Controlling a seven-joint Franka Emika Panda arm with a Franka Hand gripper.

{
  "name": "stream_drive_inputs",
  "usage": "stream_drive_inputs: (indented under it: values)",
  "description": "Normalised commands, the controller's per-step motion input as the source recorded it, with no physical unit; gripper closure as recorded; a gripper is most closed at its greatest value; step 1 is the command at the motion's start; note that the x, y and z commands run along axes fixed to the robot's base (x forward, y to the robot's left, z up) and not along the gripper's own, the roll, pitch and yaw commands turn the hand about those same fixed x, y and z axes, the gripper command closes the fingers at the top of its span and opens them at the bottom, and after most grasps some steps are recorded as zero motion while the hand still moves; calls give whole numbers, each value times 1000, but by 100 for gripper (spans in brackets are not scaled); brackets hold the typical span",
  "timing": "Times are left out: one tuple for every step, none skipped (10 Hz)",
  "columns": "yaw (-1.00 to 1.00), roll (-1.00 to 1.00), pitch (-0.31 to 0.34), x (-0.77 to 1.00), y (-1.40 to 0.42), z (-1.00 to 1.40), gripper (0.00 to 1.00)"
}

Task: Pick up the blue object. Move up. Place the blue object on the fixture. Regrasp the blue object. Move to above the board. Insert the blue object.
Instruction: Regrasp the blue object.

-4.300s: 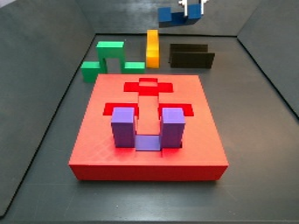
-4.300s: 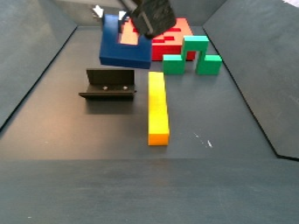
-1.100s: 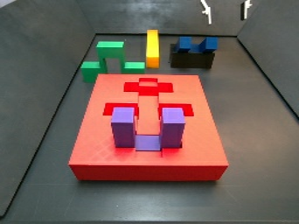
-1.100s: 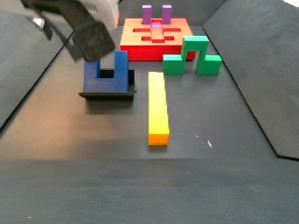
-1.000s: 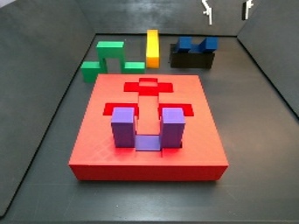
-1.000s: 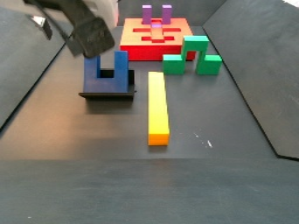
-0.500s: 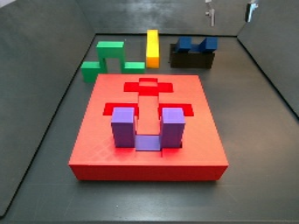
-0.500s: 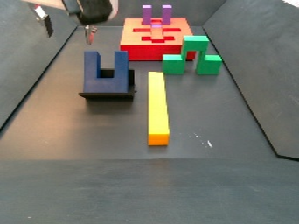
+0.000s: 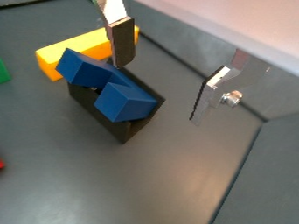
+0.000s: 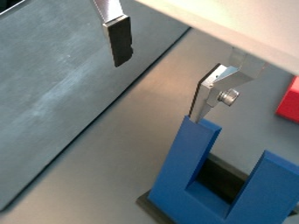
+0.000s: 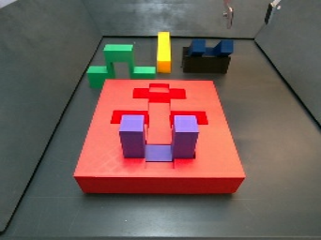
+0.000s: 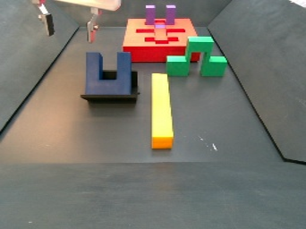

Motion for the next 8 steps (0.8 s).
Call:
stream_drive_inputs:
  values:
    - [186, 1000, 23, 0, -117, 23, 0]
    - [203, 1000, 23, 0, -111, 20, 0]
    - [223, 1000, 37, 0, -106, 11, 0]
    - [266, 1000, 26, 0, -109, 0, 0]
    - [349, 1000, 0, 0, -103, 0, 0]
    - [520, 1000, 0, -20, -63, -209, 0]
    - [663, 871, -6, -51, 0, -374, 0]
    - [791, 700, -14, 0, 0, -537, 0]
